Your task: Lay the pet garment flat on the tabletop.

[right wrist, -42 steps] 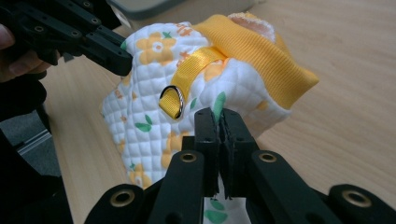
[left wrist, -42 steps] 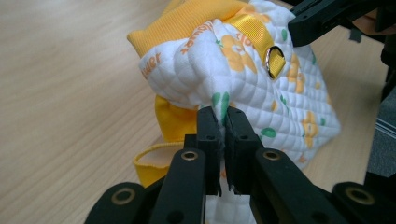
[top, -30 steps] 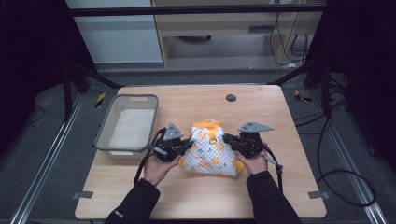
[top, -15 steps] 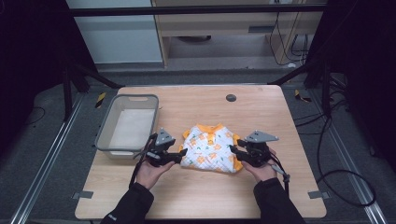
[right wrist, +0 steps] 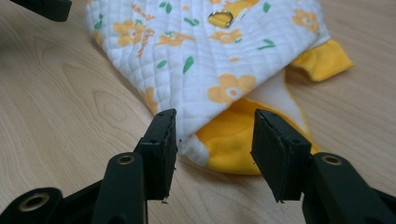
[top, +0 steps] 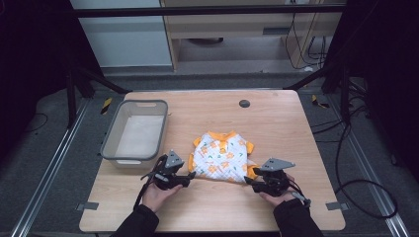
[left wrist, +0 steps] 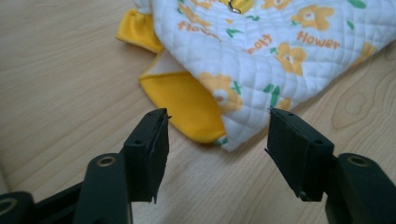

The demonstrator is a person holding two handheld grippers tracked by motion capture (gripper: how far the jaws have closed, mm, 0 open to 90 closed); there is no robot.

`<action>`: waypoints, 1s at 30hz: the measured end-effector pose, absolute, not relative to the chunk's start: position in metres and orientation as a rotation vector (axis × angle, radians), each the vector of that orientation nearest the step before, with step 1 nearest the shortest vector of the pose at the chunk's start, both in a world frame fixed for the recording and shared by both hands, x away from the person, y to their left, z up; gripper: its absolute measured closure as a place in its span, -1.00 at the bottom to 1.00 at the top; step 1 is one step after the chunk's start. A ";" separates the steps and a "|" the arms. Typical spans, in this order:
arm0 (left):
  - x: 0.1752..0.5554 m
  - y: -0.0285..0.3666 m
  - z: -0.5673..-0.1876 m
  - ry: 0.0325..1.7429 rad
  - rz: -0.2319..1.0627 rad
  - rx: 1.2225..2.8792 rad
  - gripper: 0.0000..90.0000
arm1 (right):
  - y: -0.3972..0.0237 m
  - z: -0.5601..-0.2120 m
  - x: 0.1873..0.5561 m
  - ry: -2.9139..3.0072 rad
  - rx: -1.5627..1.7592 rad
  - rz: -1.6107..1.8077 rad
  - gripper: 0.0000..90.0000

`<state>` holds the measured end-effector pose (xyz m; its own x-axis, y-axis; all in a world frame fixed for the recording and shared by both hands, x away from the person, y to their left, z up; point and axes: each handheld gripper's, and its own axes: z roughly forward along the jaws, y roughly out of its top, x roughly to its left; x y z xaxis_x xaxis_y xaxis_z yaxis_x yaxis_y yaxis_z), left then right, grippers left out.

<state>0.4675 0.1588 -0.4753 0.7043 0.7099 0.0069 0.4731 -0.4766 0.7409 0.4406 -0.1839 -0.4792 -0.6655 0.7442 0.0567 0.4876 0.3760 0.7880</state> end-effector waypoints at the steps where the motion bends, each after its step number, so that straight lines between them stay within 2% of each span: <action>1: 0.468 0.159 -0.475 0.897 0.407 2.164 -0.12 | -0.182 -0.482 0.441 2.344 1.081 1.170 0.12; 4: 0.469 0.153 -0.486 0.881 0.381 2.206 -0.07 | -0.176 -0.489 0.443 2.383 1.062 1.132 0.12; 7: 0.469 0.150 -0.489 0.876 0.370 2.216 0.07 | -0.172 -0.493 0.444 2.409 1.045 1.104 0.14; 10: 0.470 0.146 -0.493 0.901 0.351 2.216 0.15 | -0.169 -0.497 0.447 2.431 1.032 1.083 0.26; 11: 0.471 0.146 -0.493 0.915 0.336 2.223 0.31 | -0.169 -0.497 0.449 2.436 1.029 1.072 0.42; 13: 0.471 0.146 -0.493 0.917 0.336 2.227 0.39 | -0.169 -0.497 0.449 2.437 1.027 1.073 0.49; 15: 0.471 0.146 -0.492 0.911 0.332 2.222 0.63 | -0.169 -0.494 0.448 2.444 1.034 1.085 0.71; 17: 0.469 0.147 -0.489 0.894 0.326 2.217 0.94 | -0.168 -0.492 0.447 2.453 1.031 1.099 0.79; 25: 0.467 0.149 -0.483 0.879 0.281 2.207 1.00 | -0.171 -0.480 0.442 2.448 1.018 1.199 0.83; 30: 0.455 0.158 -0.459 0.842 0.272 2.148 1.00 | -0.176 -0.472 0.438 2.440 1.020 1.259 0.82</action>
